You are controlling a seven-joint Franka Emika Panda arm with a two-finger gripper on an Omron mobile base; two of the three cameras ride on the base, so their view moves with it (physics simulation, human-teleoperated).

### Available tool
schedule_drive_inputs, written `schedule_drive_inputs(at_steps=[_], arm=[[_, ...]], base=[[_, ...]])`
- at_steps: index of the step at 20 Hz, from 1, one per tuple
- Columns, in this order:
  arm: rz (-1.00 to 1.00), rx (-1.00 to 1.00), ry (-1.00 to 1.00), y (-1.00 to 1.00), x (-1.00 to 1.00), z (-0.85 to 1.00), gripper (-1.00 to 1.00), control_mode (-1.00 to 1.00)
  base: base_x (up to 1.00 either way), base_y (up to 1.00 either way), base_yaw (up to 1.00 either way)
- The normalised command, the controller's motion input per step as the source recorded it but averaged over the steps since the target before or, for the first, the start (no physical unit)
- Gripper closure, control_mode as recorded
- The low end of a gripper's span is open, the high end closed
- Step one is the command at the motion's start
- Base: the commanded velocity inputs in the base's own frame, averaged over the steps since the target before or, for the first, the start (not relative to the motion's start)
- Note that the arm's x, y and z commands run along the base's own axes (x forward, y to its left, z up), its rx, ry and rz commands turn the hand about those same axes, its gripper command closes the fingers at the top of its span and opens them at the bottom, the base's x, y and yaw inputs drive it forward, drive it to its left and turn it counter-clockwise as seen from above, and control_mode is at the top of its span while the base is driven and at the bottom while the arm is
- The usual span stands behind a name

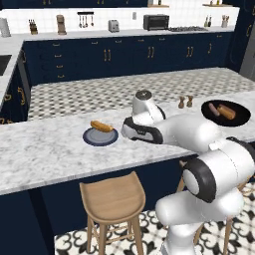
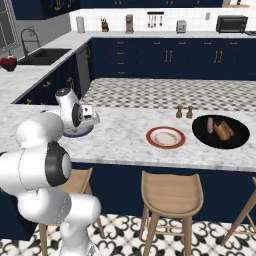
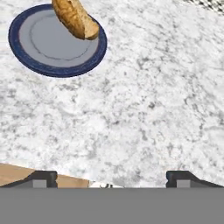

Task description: Place one bun and one sausage from the bowl on each plate.

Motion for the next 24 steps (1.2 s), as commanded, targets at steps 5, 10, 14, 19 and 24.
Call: schedule_drive_inputs(at_steps=[5, 10, 14, 19, 24], arm=[[-0.07, 0.00, 0.03, -0.56, -0.93, 0.13, -1.00, -1.00], [0.00, -0.02, 0.02, -0.44, -0.34, -0.21, -1.00, 1.00], [0.00, 0.00, 0.00, 0.00, 0.00, 0.00, -1.00, 1.00], [0.00, 0.00, 0.00, 0.00, 0.00, 0.00, -1.00, 1.00], [0.00, 0.00, 0.00, 0.00, 0.00, 0.00, -1.00, 1.00]], base=[[0.00, 0.00, 0.00], [0.00, -0.40, 0.00], [-0.09, -1.00, 0.00], [-0.61, -1.00, 0.00], [0.70, -1.00, 0.04]])
